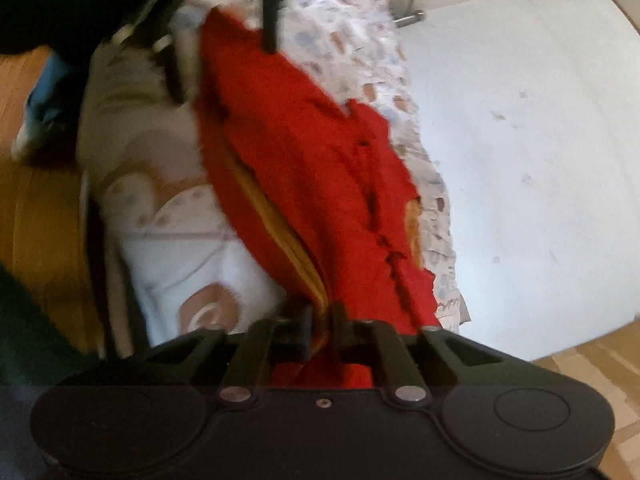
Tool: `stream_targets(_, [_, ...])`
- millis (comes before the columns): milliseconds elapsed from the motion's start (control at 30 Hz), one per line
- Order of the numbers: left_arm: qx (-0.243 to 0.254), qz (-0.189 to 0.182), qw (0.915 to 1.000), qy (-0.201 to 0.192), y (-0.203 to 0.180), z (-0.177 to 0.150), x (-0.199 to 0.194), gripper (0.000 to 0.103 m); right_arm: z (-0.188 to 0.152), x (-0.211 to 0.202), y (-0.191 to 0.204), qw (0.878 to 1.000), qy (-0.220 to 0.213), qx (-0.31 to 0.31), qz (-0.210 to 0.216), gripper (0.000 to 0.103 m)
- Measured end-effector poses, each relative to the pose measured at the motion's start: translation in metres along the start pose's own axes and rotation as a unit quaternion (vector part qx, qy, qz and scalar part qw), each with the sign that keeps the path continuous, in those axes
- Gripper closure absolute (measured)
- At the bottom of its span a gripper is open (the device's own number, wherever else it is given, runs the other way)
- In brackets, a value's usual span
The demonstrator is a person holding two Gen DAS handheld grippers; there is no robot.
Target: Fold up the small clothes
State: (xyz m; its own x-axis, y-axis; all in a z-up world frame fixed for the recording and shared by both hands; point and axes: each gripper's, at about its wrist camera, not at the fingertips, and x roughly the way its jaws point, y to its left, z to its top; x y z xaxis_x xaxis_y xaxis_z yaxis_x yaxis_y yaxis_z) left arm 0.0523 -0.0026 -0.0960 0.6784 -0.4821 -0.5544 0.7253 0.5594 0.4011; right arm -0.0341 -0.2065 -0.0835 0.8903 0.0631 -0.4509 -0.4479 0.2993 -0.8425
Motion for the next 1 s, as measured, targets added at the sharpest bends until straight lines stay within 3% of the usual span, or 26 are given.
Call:
stream_targets(100, [0.017,0.010,0.9998,0.005,-0.003,-0.003,0.003,0.006,0.003,-0.004,-0.010,0.999,-0.006,0.028,0.017,0.098])
stream_targets(167, [0.020,0.014,0.9997,0.008,-0.004,-0.004,0.006,0.012,0.005,-0.006,-0.016,0.998,-0.006,0.053,0.023,0.098])
stream_targets(267, [0.028,0.031,0.9991,0.005,-0.004,-0.006,0.009,0.039,0.006,-0.011,-0.025,0.995,-0.007,0.091,0.027,0.098])
stream_targets(333, [0.035,0.039,0.9986,0.010,-0.003,-0.006,0.011,0.074,0.006,-0.012,-0.029,0.994,-0.008,0.104,0.028,0.098])
stream_targets(433, [0.033,0.054,0.9980,0.000,0.002,-0.006,0.008,0.090,0.008,-0.013,-0.027,0.995,-0.009,0.100,0.028,0.098])
stream_targets(533, [0.012,0.057,0.9982,-0.017,0.011,-0.002,-0.002,0.092,0.007,-0.013,-0.022,0.994,-0.010,0.100,0.040,0.095])
stream_targets(600, [-0.012,0.053,0.9983,-0.024,0.020,0.003,-0.008,0.092,0.007,-0.015,-0.017,0.993,-0.014,0.105,0.050,0.078])
stream_targets(700, [-0.032,0.049,0.9979,-0.027,0.030,0.011,-0.013,0.092,0.011,-0.011,-0.010,0.990,-0.025,0.120,0.073,0.061])
stream_targets(867, [-0.039,0.047,0.9976,-0.033,0.039,0.021,-0.018,0.092,0.032,-0.003,0.003,0.989,-0.045,0.127,0.063,0.049])
stream_targets(933, [-0.036,0.052,0.9972,-0.040,0.040,0.024,-0.021,0.092,0.039,0.009,0.009,0.992,-0.028,0.114,0.038,0.052])
stream_targets(967, [-0.035,0.054,0.9970,-0.043,0.040,0.024,-0.024,0.092,0.039,0.013,0.010,0.993,-0.024,0.112,0.030,0.066])
stream_targets(1000, [-0.034,0.056,0.9968,-0.045,0.041,0.024,-0.026,0.092,0.039,0.016,0.010,0.993,-0.018,0.115,0.022,0.094])
